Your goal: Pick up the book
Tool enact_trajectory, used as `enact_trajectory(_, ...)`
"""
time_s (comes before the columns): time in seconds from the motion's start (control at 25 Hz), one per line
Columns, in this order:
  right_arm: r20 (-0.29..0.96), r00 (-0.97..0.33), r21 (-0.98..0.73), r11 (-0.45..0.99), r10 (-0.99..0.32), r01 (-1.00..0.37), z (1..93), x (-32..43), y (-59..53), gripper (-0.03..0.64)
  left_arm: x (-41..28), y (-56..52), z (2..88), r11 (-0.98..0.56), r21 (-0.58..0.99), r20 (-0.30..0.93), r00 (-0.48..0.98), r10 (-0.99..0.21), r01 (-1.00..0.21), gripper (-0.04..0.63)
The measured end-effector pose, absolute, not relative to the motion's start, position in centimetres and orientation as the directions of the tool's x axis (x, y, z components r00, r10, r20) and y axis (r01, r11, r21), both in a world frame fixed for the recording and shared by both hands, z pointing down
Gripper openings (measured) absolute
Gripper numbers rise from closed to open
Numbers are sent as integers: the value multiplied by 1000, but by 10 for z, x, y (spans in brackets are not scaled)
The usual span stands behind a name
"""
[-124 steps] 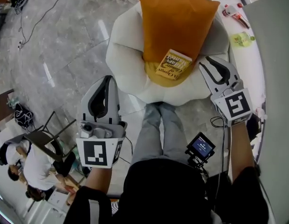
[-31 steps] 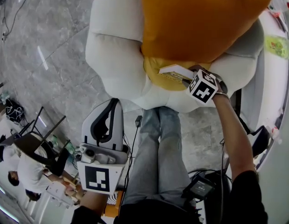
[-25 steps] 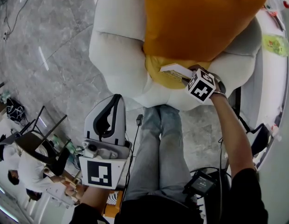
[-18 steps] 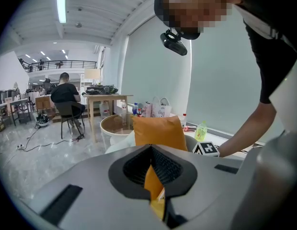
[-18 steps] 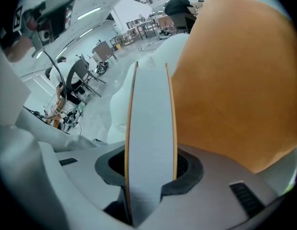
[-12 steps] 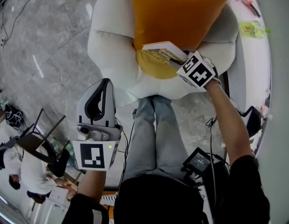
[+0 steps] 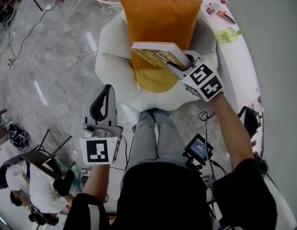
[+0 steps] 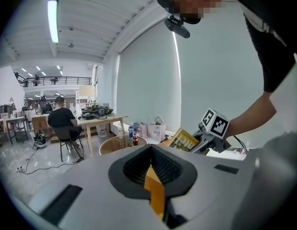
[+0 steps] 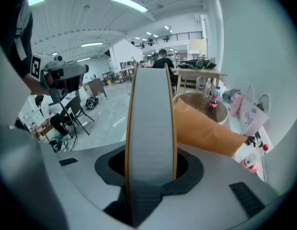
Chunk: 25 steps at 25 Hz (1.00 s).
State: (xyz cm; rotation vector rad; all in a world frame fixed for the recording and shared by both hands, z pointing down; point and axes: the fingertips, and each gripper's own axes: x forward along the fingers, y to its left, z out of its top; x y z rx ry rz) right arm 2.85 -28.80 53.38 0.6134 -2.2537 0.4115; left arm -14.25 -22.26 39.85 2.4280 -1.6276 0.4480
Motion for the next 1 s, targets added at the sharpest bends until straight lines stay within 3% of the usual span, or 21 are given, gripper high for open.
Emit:
enact_trajectory(0.44, 496, -715, -44, 808, -493, -587, 339, 47, -269, 152, -115, -194, 301, -393, -59, 282, 363, -888, -918, 11)
enact_trajectory(0.64, 323, -763, -96, 782, -560, -615, 278, 64, -254, 150, -99, -179, 254, -380, -44, 177, 367, -913, -924, 11)
enact_trajectory(1.0, 65, -772, -143, 760, -632, -634, 193, 86, -209, 152, -106, -132, 212, -309, -111, 95, 299, -949, -945, 11)
